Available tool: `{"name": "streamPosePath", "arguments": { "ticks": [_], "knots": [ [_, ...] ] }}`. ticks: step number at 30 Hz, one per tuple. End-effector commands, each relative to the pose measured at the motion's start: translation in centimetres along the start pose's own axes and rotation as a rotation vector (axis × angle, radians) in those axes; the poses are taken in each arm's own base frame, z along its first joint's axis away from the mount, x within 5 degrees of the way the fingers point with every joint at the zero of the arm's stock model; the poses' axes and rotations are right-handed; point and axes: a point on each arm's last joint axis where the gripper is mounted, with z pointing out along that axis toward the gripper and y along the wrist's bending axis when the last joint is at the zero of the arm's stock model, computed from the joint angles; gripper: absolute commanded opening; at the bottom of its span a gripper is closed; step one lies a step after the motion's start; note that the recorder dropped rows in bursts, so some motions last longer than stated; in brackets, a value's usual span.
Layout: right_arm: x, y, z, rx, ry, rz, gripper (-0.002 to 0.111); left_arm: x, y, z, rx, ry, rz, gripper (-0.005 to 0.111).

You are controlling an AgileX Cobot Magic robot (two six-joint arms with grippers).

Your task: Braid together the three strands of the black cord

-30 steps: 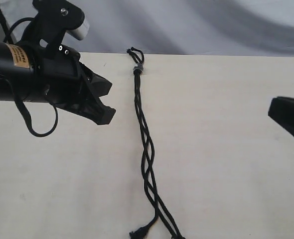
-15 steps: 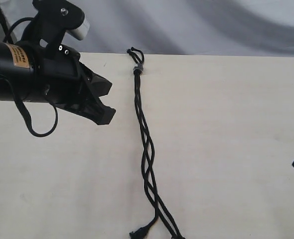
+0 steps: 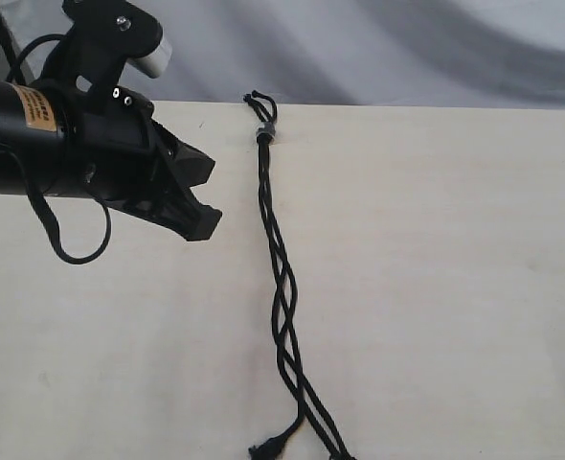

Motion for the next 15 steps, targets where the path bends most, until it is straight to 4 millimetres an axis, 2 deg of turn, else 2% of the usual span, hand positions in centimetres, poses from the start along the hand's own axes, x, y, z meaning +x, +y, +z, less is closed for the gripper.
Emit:
{"name": "streamPosePath", "arguments": {
  "ticks": [1,6,15],
  "knots": [
    [-0.5,-1.0,-0.1,0.175,-0.093,-0.063,0.000,0.1,0.0,-0.2,0.002,-0.004,-0.016,0.000],
    [0.2,-1.5,-0.2,0.257,0.004,-0.277,0.000,0.1,0.0,-0.2,0.002,-0.004,-0.016,0.000],
    [1.1,-1.7,-0.3,0.267,0.102,-0.282,0.000,0.1,0.0,-0.2,0.002,-0.004,-0.016,0.000]
  ]
}}
